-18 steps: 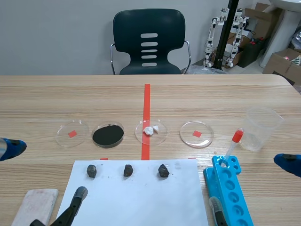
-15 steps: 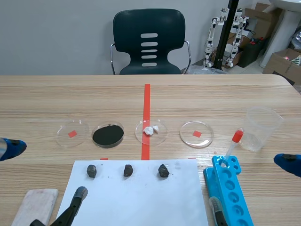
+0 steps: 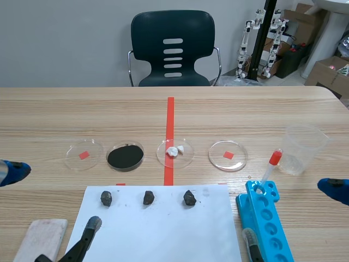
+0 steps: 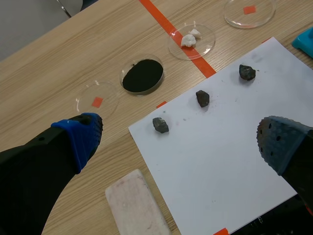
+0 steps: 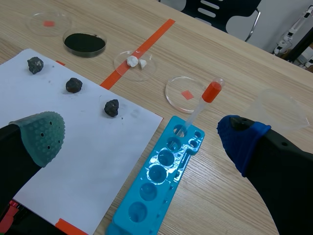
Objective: Pick up the middle mineral with the left hand
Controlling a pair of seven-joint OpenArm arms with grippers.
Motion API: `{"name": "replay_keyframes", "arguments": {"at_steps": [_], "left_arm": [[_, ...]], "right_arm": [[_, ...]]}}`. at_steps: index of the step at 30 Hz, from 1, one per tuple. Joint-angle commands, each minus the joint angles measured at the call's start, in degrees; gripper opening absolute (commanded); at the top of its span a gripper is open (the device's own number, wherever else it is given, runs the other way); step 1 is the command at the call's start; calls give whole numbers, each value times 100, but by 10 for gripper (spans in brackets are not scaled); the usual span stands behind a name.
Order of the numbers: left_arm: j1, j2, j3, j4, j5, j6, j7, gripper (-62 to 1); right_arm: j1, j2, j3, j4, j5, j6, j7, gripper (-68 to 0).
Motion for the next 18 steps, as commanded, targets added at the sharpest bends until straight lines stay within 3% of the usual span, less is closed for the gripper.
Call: {"name": "replay_keyframes", "arguments": {"at_steps": [1, 16, 18], "left_arm": [[28, 13, 15, 39, -39, 13, -76, 14], [33, 114, 59, 39, -85, 17, -70, 14], [22, 107, 59, 39, -271, 17, -24, 14]], "right_arm": [[50, 59, 4, 138, 37, -17, 83, 4], [50, 59, 4, 138, 37, -20, 83, 4], [50, 59, 4, 138, 37, -20, 83, 4]]}}
